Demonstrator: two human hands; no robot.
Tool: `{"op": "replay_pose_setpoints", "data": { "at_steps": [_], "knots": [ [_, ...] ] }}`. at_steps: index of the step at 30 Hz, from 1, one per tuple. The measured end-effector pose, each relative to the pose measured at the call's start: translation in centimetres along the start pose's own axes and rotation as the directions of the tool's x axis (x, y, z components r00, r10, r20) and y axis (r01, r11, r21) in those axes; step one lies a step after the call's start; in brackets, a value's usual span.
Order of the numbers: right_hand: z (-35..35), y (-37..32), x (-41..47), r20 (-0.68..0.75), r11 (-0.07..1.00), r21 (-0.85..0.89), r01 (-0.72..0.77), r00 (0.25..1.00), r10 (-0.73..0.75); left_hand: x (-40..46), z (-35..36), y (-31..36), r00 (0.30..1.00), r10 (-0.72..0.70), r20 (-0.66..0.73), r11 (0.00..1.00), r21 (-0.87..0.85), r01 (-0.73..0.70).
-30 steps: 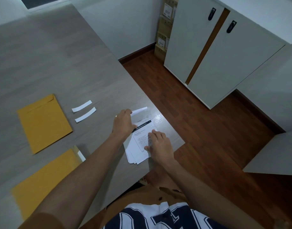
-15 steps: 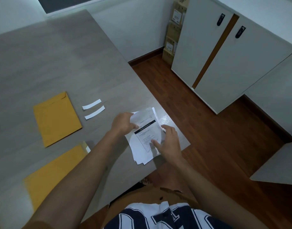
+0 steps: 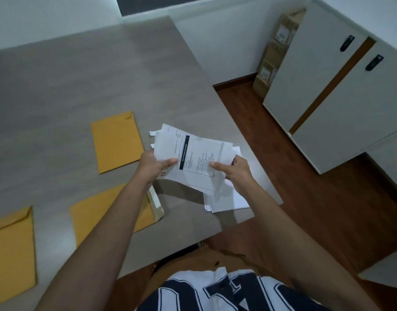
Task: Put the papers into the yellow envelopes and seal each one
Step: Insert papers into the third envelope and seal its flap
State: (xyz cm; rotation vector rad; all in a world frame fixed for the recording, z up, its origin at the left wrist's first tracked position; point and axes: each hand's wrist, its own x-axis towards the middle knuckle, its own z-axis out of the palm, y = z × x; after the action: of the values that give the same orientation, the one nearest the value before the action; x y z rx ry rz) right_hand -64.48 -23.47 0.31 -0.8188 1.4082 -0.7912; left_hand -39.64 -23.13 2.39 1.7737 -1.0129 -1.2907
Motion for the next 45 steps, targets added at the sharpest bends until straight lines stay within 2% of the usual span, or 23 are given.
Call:
{"op": "replay_pose_setpoints", "data": {
  "at_steps": [3,6,10,14,19,22,25,28,33,37,42,45],
  "knots": [
    [2.4,0.2,-0.2,-0.021,0.993,-0.118,-0.013,1.000,0.011,-1.0,-1.5,-1.1,0.999,-0.016,-0.041,1.000,-0.002,0.016],
    [3.3,1.3,-0.8,-0.054,0.978,-0.202,-0.052,0.998,0.042,-1.5,-2.0,-2.0,0.998,-0.047,-0.045,0.996,0.078,0.050],
    [2.4,2.6,-2.3,-0.122,0.976,-0.196,-0.094,0.990,0.070,-1.6,-1.1,-2.1,0.999,-0.033,-0.001,0.973,0.229,0.033],
    [-0.3,4.2,-4.3,-0.242,0.988,-0.096,-0.117,0.966,0.091,-0.8,2.2,-1.5,0.992,0.058,0.113,0.913,0.396,-0.098],
    [-3.4,7.1,-6.0,-0.400,0.987,0.079,-0.138,0.903,0.158,0.2,7.8,-0.7,0.950,0.146,0.277,0.781,0.557,-0.283],
    [-4.3,8.2,-6.5,-0.482,0.976,0.187,-0.112,0.856,0.190,1.3,10.4,-0.7,0.913,0.194,0.359,0.642,0.657,-0.395],
    [-4.9,8.8,-6.2,-0.534,0.969,0.210,-0.132,0.815,0.226,2.5,11.8,-0.7,0.884,0.213,0.416,0.524,0.715,-0.463],
    [-5.4,9.1,-5.7,-0.564,0.970,0.192,-0.149,0.793,0.233,3.4,12.6,-1.3,0.868,0.145,0.476,0.427,0.761,-0.488],
    [-5.8,9.1,-5.5,-0.586,0.974,0.124,-0.190,0.778,0.227,2.9,13.2,-2.5,0.870,0.200,0.450,0.266,0.830,-0.490],
    [-6.2,9.4,-5.4,-0.592,0.973,0.098,-0.211,0.773,0.227,2.6,13.7,-2.2,0.890,0.186,0.417,0.260,0.852,-0.454],
    [-6.1,10.0,-5.4,-0.612,0.968,0.060,-0.243,0.757,0.228,2.6,13.9,-1.7,0.885,0.157,0.438,0.348,0.814,-0.465],
    [-6.0,9.6,-5.6,-0.627,0.966,0.031,-0.257,0.747,0.218,2.3,13.9,-1.8,0.882,0.125,0.455,0.367,0.805,-0.467]
  ]
}}
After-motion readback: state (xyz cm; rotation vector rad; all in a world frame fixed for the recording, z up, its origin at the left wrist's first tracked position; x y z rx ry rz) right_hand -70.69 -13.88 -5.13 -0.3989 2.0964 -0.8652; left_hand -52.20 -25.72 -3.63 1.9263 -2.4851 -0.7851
